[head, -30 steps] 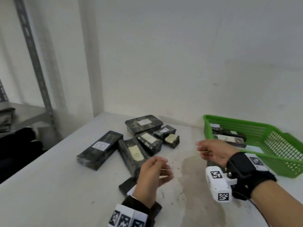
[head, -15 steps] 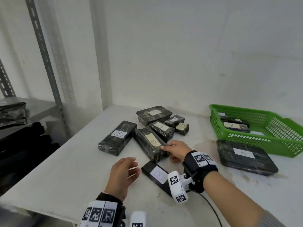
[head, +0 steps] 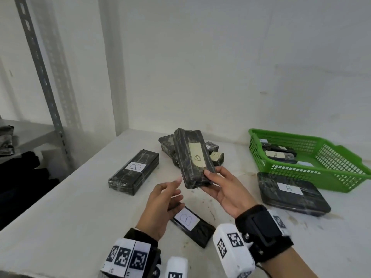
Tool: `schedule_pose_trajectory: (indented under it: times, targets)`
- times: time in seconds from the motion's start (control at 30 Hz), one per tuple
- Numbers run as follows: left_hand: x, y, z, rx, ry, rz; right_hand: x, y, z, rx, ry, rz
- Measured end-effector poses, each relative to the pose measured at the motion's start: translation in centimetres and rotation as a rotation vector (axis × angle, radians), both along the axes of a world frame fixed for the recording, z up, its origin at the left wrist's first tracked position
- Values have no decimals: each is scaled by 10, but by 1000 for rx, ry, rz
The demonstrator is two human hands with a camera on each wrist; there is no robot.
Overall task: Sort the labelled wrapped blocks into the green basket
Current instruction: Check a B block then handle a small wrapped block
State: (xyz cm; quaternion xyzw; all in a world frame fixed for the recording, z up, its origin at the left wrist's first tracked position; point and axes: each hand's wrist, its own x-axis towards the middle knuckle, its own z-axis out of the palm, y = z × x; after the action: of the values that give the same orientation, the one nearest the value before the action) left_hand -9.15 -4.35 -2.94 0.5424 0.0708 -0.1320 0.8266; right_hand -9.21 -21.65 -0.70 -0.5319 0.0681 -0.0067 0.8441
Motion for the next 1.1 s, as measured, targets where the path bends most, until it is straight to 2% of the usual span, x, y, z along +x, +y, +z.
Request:
schedule_pose_trajectory:
  times: [0.1, 0.3, 0.37, 0.57, 0.77, 0.87, 1.1]
  targets:
    - [7, -18, 8, 22, -100, -105, -5, -1, -2, -32, -98, 7]
    - [30, -41, 13, 70, -273, -21, -1, -23, -6, -282, -169, -4]
    - [39, -46, 13, 63, -308, -19, 1, -32, -8, -295, -163, 6]
    - [61, -57, 21, -27, -279, -129, 9, -59, -19, -34, -128, -183]
    - [73, -53, 15, -29, -279, -170, 11, -69, -28, 21, -174, -302]
    - [75, -47, 8, -31, -279, -194, 10, -72, -32, -1, -157, -279]
    - [73, -44, 4, -46, -305, -297, 5, -70, -35, -205, -180, -126]
